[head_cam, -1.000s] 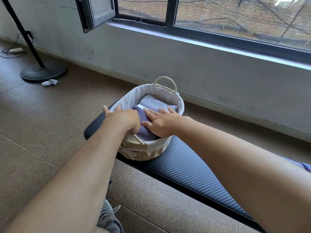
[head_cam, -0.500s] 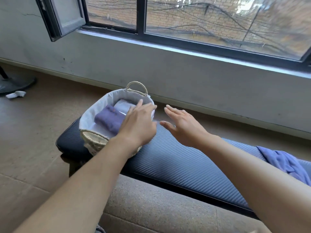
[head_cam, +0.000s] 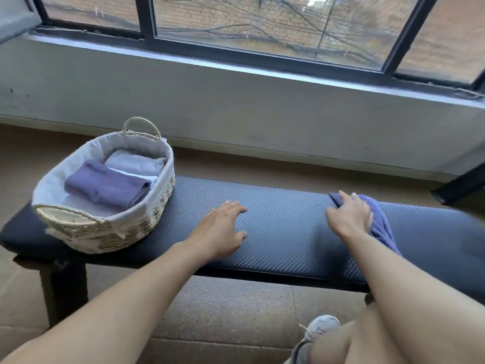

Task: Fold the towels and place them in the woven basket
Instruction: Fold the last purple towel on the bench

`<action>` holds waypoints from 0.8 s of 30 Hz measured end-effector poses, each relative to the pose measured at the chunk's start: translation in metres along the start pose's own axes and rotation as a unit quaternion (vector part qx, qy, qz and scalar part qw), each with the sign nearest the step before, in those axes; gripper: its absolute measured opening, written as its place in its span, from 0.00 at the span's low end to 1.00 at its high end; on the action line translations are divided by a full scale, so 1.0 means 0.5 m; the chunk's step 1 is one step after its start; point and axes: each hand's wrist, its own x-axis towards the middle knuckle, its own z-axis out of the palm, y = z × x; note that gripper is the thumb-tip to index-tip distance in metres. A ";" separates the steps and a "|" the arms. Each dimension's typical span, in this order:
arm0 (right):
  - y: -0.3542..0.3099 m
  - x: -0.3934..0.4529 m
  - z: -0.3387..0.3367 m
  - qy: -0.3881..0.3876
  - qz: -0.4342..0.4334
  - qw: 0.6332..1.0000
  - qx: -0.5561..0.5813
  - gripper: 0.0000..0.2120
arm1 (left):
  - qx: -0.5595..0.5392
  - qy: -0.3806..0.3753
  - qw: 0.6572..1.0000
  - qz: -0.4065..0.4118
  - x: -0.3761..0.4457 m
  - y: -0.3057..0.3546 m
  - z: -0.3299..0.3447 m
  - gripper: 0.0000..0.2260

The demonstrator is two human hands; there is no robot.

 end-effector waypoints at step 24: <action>-0.191 -0.142 0.108 -0.268 -0.503 0.821 0.011 0.09 | 0.009 0.129 0.991 -0.031 0.016 -0.053 -0.027 0.31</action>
